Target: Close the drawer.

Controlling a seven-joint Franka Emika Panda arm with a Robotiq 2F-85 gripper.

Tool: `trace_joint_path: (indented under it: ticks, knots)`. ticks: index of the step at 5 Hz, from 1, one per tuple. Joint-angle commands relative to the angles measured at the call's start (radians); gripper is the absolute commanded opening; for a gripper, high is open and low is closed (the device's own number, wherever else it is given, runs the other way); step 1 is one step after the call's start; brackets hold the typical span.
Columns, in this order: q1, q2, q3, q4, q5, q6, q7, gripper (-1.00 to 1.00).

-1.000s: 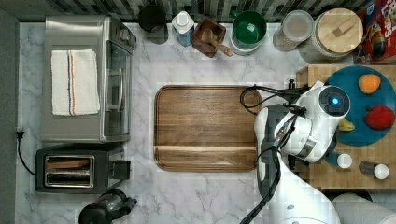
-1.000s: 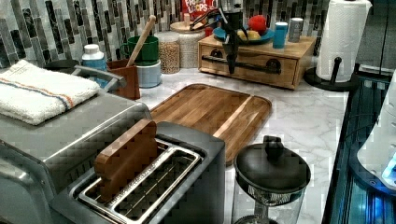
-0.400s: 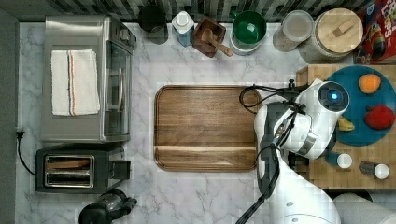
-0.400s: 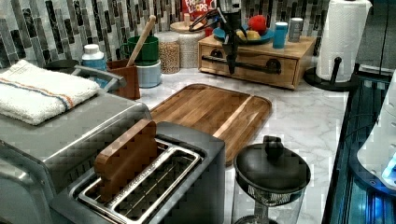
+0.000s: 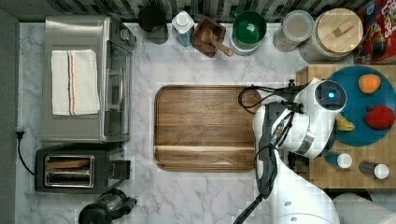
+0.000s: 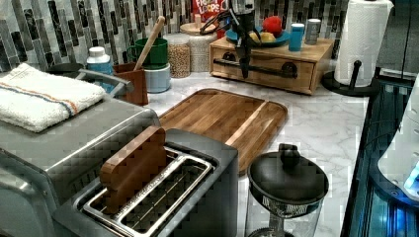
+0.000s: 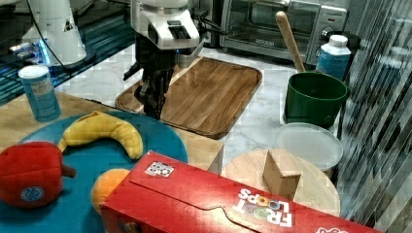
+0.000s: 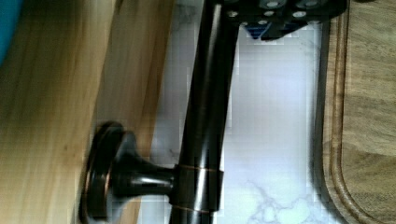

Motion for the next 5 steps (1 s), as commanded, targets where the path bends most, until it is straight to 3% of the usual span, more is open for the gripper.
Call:
trace_joint_path:
  ticks: [1,4,5]
  knots:
    - [-0.126,0.013,-0.128,0.166,-0.054,0.09,-0.058,-1.0]
    - [-0.126,0.013,-0.128,0.166,-0.054,0.09,-0.058,-1.0]
    - [-0.087,0.016,-0.17,0.166,-0.031,0.092,-0.073,-1.0]
